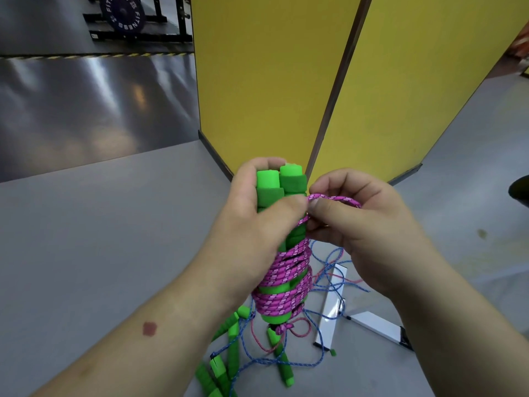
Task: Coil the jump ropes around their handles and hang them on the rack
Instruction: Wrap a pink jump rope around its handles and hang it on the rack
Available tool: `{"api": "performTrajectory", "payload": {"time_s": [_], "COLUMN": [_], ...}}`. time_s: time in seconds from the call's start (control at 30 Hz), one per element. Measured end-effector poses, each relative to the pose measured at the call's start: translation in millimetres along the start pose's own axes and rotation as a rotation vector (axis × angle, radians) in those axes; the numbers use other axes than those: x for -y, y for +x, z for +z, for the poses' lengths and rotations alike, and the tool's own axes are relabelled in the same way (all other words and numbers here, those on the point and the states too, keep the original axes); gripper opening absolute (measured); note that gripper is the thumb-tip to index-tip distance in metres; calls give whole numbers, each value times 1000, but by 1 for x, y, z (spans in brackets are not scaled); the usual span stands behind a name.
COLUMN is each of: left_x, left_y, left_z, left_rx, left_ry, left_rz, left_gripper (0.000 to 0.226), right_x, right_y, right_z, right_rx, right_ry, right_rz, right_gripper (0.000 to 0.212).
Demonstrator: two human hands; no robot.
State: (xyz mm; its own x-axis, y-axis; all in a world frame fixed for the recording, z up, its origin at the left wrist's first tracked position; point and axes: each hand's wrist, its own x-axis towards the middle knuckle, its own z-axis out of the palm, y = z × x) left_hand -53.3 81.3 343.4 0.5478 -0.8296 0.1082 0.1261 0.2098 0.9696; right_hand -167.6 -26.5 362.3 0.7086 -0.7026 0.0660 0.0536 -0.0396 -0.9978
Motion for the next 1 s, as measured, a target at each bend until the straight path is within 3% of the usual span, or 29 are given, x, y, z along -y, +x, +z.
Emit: {"api": "performTrajectory", "payload": {"time_s": [0.07,0.17,0.57,0.73,1.0], "left_x": [1,1,-10,-12,-12], "left_y": [1,4,3,1,3], "left_z": [0,-5,-13,-13,-19], "left_rx": [-39,-26,210,292,328], "left_ry": [146,147,440,399,268], "left_rz": [34,18,30,48,50], "left_gripper": [39,39,38,33,50], "right_x": [2,5,11,9,0], "right_y": [0,1,0,1,4], "right_z": [0,-3,-6,-5,-7], "right_rx": [-16,-58,-112,-95,0], "right_ry": [7,-1,8,29,82], "right_rz": [18,26,25,120,356], "right_gripper": [24,25,22,24,21]}}
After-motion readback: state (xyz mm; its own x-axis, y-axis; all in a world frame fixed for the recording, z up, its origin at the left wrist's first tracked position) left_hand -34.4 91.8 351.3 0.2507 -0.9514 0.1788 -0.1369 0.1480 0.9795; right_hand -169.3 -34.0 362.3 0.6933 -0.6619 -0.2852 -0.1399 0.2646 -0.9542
